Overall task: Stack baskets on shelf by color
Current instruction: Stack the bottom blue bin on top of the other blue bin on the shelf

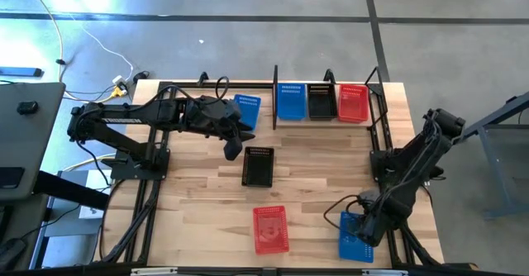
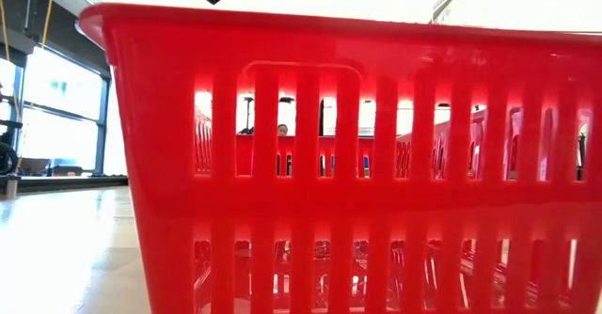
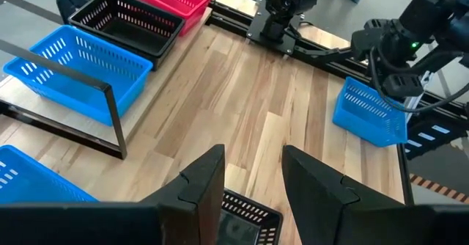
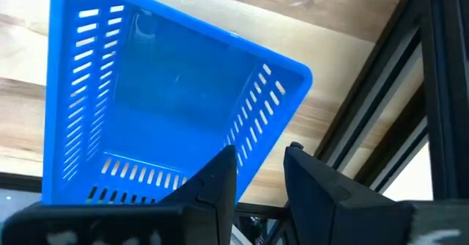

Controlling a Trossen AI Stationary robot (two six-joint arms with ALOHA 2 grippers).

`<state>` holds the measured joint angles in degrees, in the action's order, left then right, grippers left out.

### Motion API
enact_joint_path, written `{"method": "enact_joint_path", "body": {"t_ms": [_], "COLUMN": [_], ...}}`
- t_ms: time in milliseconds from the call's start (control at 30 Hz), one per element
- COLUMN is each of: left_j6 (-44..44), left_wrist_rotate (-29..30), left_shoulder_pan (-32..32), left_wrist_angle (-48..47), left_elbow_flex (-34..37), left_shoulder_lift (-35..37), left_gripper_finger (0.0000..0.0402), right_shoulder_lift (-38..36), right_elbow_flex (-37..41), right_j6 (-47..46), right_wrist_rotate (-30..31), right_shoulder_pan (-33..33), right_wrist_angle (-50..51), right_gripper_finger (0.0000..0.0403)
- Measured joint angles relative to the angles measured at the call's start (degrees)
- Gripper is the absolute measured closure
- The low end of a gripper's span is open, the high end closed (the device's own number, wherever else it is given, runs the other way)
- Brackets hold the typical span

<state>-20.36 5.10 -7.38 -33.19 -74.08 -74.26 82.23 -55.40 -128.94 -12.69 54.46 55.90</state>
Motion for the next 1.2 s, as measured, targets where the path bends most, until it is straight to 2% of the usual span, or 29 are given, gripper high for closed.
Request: {"method": "enact_joint_path", "body": {"t_ms": [200,467,700,800,1000,1200], "left_j6": [0.0,0.0,0.0,0.0,0.2,0.6], "left_wrist_rotate": [0.0,0.0,0.0,0.0,0.0,0.0], "left_shoulder_pan": [0.0,0.0,0.0,0.0,0.0,0.1], "left_wrist_angle": [0.0,0.0,0.0,0.0,0.0,0.0], "left_elbow_flex": [0.0,0.0,0.0,0.0,0.0,0.0], "left_shoulder_lift": [0.0,0.0,0.0,0.0,0.0,0.0], "left_gripper_finger": [0.0273,0.0273,0.0273,0.0273,0.0273,0.0273], "right_shoulder_lift": [2.4,6.8,10.6,11.4,11.3,10.9], "right_elbow_flex": [0.0,0.0,0.0,0.0,0.0,-0.1], "right_j6": [0.0,-0.8,-0.4,0.3,0.7,1.8], "right_wrist_rotate": [-0.4,-5.0,-4.8,-4.7,-3.7,-0.6], "right_shoulder_pan": [0.0,0.8,0.8,0.8,0.2,-2.2], "right_wrist_angle": [-1.0,-1.7,-5.9,-6.9,-7.0,-7.0], "right_gripper_finger": [0.0302,0.0302,0.0303,0.0318,0.0393,0.0399]}}
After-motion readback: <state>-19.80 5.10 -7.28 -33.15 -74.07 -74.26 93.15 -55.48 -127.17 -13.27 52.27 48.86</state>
